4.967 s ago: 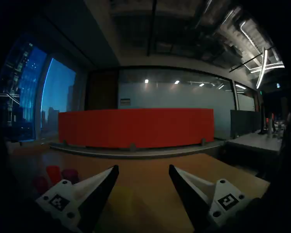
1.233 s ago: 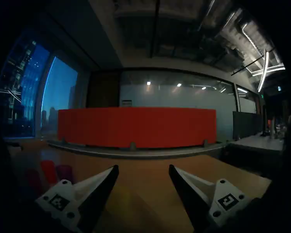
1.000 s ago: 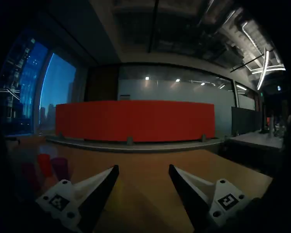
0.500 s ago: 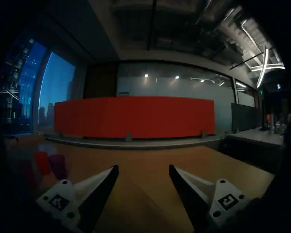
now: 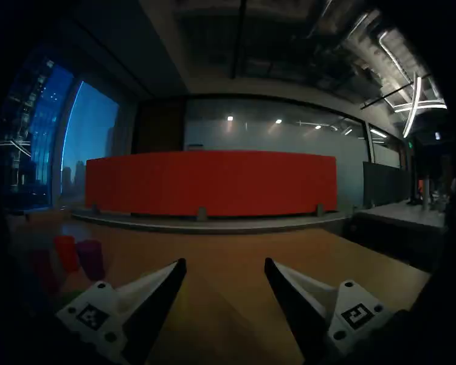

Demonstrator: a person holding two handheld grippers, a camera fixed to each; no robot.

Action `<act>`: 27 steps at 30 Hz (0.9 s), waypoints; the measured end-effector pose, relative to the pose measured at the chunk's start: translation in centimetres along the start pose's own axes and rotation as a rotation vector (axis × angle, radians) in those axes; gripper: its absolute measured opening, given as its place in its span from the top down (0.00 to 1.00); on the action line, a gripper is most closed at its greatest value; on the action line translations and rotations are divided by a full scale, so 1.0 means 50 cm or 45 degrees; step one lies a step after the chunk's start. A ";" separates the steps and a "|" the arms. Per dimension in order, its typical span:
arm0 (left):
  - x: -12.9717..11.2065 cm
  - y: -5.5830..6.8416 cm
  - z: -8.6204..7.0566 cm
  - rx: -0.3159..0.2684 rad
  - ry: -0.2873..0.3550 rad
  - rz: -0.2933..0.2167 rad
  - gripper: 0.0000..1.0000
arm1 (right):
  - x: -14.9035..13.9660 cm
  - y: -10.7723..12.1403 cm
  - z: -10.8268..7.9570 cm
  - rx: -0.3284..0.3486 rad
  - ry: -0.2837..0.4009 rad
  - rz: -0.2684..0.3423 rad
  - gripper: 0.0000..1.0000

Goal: Pour water

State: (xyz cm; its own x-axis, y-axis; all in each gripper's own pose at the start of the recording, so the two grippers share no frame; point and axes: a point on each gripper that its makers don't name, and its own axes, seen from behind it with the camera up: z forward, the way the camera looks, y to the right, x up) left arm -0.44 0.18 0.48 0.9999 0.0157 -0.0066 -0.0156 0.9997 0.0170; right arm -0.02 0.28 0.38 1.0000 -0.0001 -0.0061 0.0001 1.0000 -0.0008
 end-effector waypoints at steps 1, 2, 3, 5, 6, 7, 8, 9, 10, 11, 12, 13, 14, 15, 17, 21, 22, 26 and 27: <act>0.000 0.000 0.000 0.000 0.000 0.000 0.14 | 0.000 0.001 -0.001 -0.001 0.000 0.000 0.00; 0.000 0.000 0.000 0.000 0.000 0.000 0.14 | 0.000 0.001 -0.001 -0.001 0.000 0.000 0.00; -0.001 0.000 0.000 0.000 0.000 0.000 0.14 | 0.000 0.001 -0.002 -0.002 0.000 0.000 0.00; -0.001 0.001 0.000 0.000 0.000 0.000 0.14 | 0.000 0.001 -0.002 -0.004 0.000 0.000 0.00; -0.001 0.001 0.000 0.000 0.000 0.000 0.14 | 0.000 0.001 -0.002 -0.005 0.000 0.000 0.00; -0.001 0.001 0.000 0.000 0.000 0.000 0.14 | 0.000 0.001 -0.002 -0.006 0.000 0.000 0.01; -0.001 0.001 0.000 0.000 0.000 0.000 0.14 | 0.000 0.001 -0.002 -0.006 0.000 0.000 0.00; -0.001 0.001 0.000 0.000 0.000 0.000 0.14 | 0.000 0.000 -0.003 -0.006 -0.001 0.000 0.00; -0.001 0.001 0.000 0.000 0.000 0.000 0.14 | 0.000 0.000 -0.002 -0.005 -0.002 0.001 0.00; -0.001 0.001 0.000 0.000 0.000 0.000 0.14 | 0.000 0.000 -0.002 -0.005 -0.003 0.001 0.00; -0.001 0.001 0.000 0.000 0.000 0.000 0.14 | 0.000 0.000 -0.002 -0.005 -0.004 0.002 0.00; -0.001 0.001 0.000 0.000 0.000 0.000 0.14 | 0.001 0.000 -0.002 -0.005 -0.004 0.002 0.00; -0.001 0.001 0.001 0.000 0.000 0.000 0.14 | 0.002 0.000 -0.002 -0.005 -0.004 0.002 0.00; -0.001 0.001 0.001 0.000 0.000 0.000 0.14 | 0.002 0.000 -0.002 -0.005 -0.004 0.002 0.00; -0.001 0.001 0.001 0.000 0.000 0.000 0.14 | 0.003 -0.001 -0.002 -0.005 -0.004 0.001 0.00; -0.001 0.001 0.000 0.000 0.000 0.000 0.14 | 0.003 0.000 -0.003 -0.005 -0.004 0.000 0.00; -0.001 0.000 0.000 0.000 0.000 0.000 0.14 | 0.003 0.000 -0.004 -0.005 -0.004 0.000 0.00; 0.000 0.000 0.000 0.000 0.000 0.000 0.14 | 0.001 -0.001 -0.004 -0.005 -0.005 0.000 0.00; 0.000 -0.001 0.001 0.000 0.000 0.000 0.14 | 0.000 -0.001 -0.004 -0.005 -0.005 0.000 0.00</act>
State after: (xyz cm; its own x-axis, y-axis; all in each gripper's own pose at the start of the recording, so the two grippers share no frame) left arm -0.42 0.15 0.51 0.9999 0.0156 -0.0064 -0.0155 0.9997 0.0169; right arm -0.01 0.24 0.17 1.0000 -0.0001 -0.0025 0.0001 1.0000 -0.0048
